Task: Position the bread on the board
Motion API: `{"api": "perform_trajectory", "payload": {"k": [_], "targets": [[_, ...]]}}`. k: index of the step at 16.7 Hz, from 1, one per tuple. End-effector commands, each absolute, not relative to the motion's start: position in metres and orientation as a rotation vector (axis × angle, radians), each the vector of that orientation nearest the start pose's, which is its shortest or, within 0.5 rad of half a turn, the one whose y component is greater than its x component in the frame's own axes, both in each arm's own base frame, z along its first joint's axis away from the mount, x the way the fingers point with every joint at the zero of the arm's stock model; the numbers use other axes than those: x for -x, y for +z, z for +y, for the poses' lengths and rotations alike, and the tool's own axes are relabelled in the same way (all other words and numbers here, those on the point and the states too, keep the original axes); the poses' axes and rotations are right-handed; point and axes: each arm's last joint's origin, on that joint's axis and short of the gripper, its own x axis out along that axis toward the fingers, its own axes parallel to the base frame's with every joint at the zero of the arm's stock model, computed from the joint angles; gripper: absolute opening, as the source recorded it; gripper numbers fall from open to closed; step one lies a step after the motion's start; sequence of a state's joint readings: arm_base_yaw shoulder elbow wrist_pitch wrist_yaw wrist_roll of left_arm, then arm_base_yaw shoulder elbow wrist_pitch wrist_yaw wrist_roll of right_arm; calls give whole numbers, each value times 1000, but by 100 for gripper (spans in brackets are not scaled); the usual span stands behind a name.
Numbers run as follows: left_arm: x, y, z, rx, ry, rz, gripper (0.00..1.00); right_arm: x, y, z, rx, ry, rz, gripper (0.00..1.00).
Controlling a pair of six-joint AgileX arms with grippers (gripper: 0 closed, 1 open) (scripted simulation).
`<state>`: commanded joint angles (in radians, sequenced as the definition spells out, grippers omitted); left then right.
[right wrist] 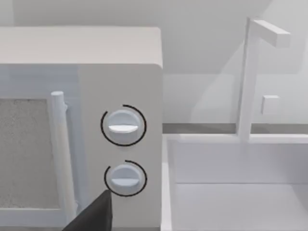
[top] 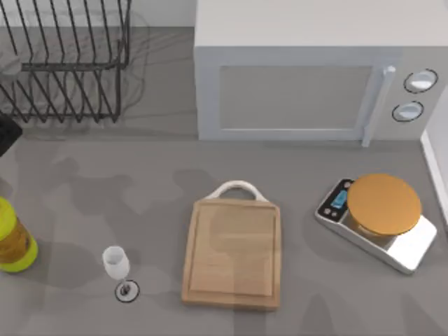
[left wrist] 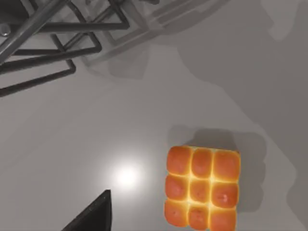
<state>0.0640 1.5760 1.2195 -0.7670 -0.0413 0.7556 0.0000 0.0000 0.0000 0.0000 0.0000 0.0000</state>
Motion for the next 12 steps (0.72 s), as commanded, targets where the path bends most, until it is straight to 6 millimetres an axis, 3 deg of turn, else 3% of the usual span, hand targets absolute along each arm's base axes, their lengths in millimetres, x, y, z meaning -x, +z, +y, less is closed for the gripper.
{"api": "perform_trajectory", "payload": {"k": [6, 9, 12], "targets": [[-372, 194, 66, -597, -480, 1404, 100, -106, 160, -1, 0, 0, 0, 100], [-380, 176, 82, -548, -518, 1484, 100, -106, 160, -1, 0, 0, 0, 100], [-382, 172, 87, -530, -527, 1505, 100, -106, 160, -1, 0, 0, 0, 100]]}}
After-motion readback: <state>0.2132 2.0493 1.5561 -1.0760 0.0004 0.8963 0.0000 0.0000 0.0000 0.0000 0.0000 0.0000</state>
